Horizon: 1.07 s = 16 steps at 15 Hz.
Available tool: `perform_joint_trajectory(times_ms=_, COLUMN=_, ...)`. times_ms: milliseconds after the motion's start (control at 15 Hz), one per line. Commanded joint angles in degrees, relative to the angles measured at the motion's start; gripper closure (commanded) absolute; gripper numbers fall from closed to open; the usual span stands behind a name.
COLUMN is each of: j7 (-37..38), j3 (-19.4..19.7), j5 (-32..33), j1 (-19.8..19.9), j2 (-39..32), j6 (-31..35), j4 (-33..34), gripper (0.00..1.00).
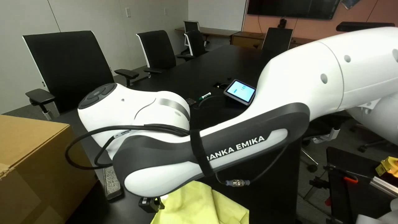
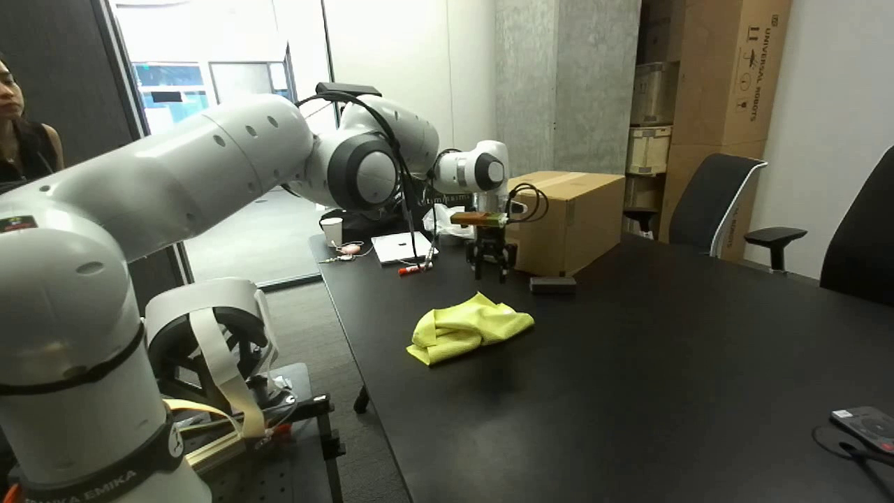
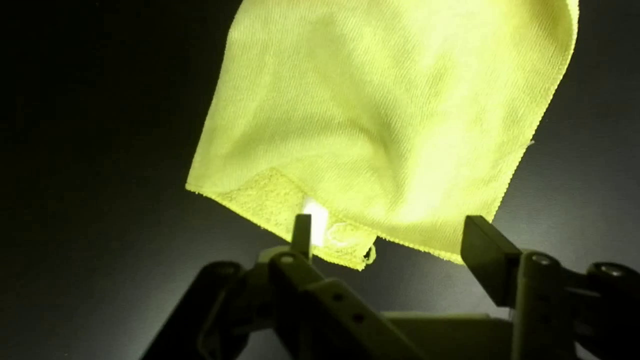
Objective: Fold the towel in half
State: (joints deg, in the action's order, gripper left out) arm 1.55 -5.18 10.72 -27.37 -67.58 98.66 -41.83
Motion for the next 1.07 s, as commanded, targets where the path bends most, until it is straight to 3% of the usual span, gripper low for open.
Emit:
perform_joint_trajectory(times_ms=0, j7=-0.15, j3=0.21, j5=-0.53, j1=1.30, j2=-0.63, j6=-2.73, j4=2.94, gripper=0.00)
perform_joint_trajectory(times_ms=600, j7=-2.30, j3=0.34, j5=-0.36, j1=9.85, j2=4.54, j6=-2.31, j4=-5.35, gripper=0.00)
perform_joint_trajectory(times_ms=1000, j7=-3.15, j3=0.24, j5=-0.38, j1=15.82, j2=15.52, j6=-2.05, j4=-20.19, gripper=0.00)
